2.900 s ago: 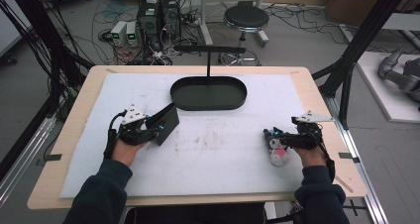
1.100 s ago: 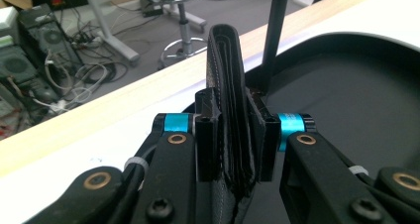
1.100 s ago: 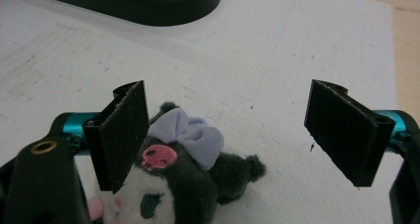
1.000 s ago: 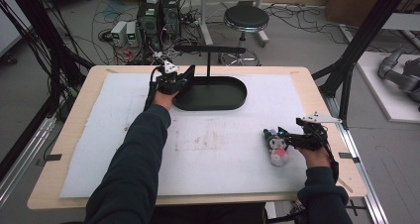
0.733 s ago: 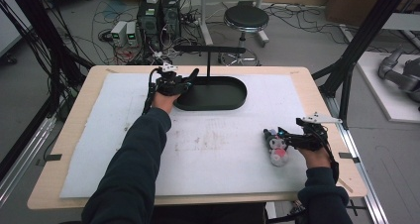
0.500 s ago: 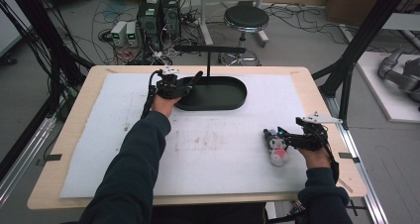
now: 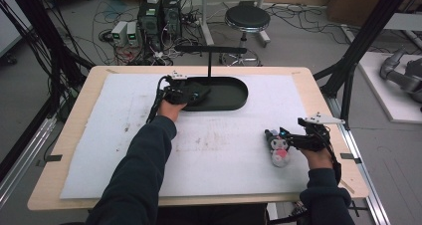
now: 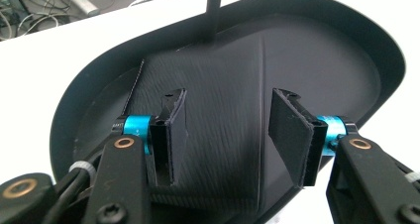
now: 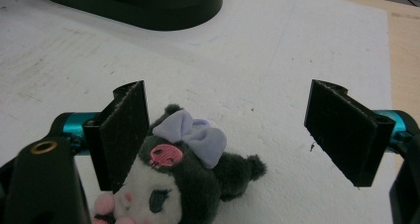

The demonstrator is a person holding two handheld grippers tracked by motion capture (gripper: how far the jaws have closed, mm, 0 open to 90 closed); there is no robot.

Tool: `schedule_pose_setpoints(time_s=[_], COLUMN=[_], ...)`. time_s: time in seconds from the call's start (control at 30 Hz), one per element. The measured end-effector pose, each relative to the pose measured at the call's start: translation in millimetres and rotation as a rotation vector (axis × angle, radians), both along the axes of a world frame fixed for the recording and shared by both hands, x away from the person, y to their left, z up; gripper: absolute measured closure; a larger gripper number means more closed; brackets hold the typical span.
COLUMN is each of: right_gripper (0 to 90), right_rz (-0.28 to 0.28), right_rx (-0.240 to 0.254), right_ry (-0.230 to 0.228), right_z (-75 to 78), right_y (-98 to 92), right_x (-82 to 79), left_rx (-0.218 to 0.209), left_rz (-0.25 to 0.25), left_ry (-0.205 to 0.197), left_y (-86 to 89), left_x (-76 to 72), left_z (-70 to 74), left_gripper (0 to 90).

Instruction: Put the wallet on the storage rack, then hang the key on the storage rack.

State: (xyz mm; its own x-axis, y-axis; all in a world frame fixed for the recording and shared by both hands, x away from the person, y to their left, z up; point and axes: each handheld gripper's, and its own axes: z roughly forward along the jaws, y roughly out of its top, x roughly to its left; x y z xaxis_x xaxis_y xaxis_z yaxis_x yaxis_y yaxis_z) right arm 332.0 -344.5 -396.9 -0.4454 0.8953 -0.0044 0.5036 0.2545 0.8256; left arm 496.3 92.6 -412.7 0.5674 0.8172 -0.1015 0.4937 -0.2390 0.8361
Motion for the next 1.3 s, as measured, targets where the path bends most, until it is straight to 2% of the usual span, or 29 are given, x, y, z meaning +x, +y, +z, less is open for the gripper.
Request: schedule_pose_setpoints(time_s=[0.07, 0.1, 0.13, 0.17, 0.23, 0.27, 0.3, 0.33, 0.4, 0.43, 0.5, 0.63, 0.73, 0.87, 0.97, 1.13, 1.3], right_gripper=[17.6, 17.6, 17.6, 17.6, 17.6, 17.6, 17.6, 17.6, 17.6, 17.6, 17.6, 17.6, 17.6, 17.6, 17.6, 17.6, 17.6], right_rz=[0.002, 0.002, 0.002, 0.007, 0.013, 0.013, 0.023, 0.023, 0.024, 0.025, 0.022, 0.027, 0.033, 0.037, 0.030, 0.043, 0.045], right_rx=[0.000, 0.001, 0.001, -0.001, -0.002, -0.002, -0.010, -0.010, -0.011, -0.010, -0.007, -0.015, -0.026, -0.032, -0.023, -0.032, -0.046], right_ry=[-0.001, 0.002, 0.002, 0.001, 0.000, 0.000, -0.005, -0.005, -0.009, -0.011, -0.008, -0.014, -0.019, -0.020, -0.022, -0.023, -0.012], right_z=[-0.8, -0.9, -0.9, -1.0, -1.0, -1.0, -0.6, -0.6, 0.3, 0.4, 1.2, 2.5, 3.0, 3.6, 5.1, 5.8, 4.5], right_y=[-0.3, 0.3, 0.3, 1.0, 2.2, 2.2, 3.6, 3.6, 4.7, 5.0, 6.8, 10.4, 13.9, 16.9, 17.5, 19.8, 23.0], right_x=[0.8, 0.7, 0.7, 0.9, 1.5, 1.5, 2.0, 2.0, 3.2, 3.8, 4.0, 4.9, 5.8, 4.8, 4.4, 4.8, 4.2], left_rx=[-0.036, -0.036, -0.051, -0.069, -0.104, -0.122, -0.153, -0.153, -0.173, -0.173, -0.180, -0.191, -0.174, -0.186, -0.176, -0.182, -0.176], left_rz=[0.005, 0.005, 0.009, 0.003, 0.003, 0.003, -0.013, -0.013, -0.014, -0.014, -0.004, 0.028, 0.048, 0.072, 0.104, 0.105, 0.095], left_ry=[-0.025, -0.025, -0.035, -0.046, -0.072, -0.081, -0.117, -0.117, -0.158, -0.158, -0.181, -0.193, -0.194, -0.184, -0.181, -0.195, -0.198], left_y=[2.9, 2.9, 4.5, 6.9, 12.4, 15.6, 21.8, 21.8, 32.8, 32.8, 42.6, 62.4, 74.7, 86.1, 91.5, 98.8, 106.7], left_x=[-3.3, -3.3, -5.5, -8.1, -15.8, -21.2, -34.0, -34.0, -53.0, -53.0, -64.0, -80.4, -90.2, -100.8, -105.6, -114.2, -123.7], left_z=[7.8, 7.8, 10.9, 14.0, 21.0, 24.9, 32.0, 32.0, 40.3, 40.3, 43.4, 40.8, 35.6, 27.8, 27.0, 29.1, 23.0], left_gripper=[42.2, 36.7, 36.7, 31.9, 28.2, 28.2, 24.8, 24.7, 21.3, 19.5, 19.4, 19.4, 19.4, 19.4, 18.9, 18.3, 18.6])
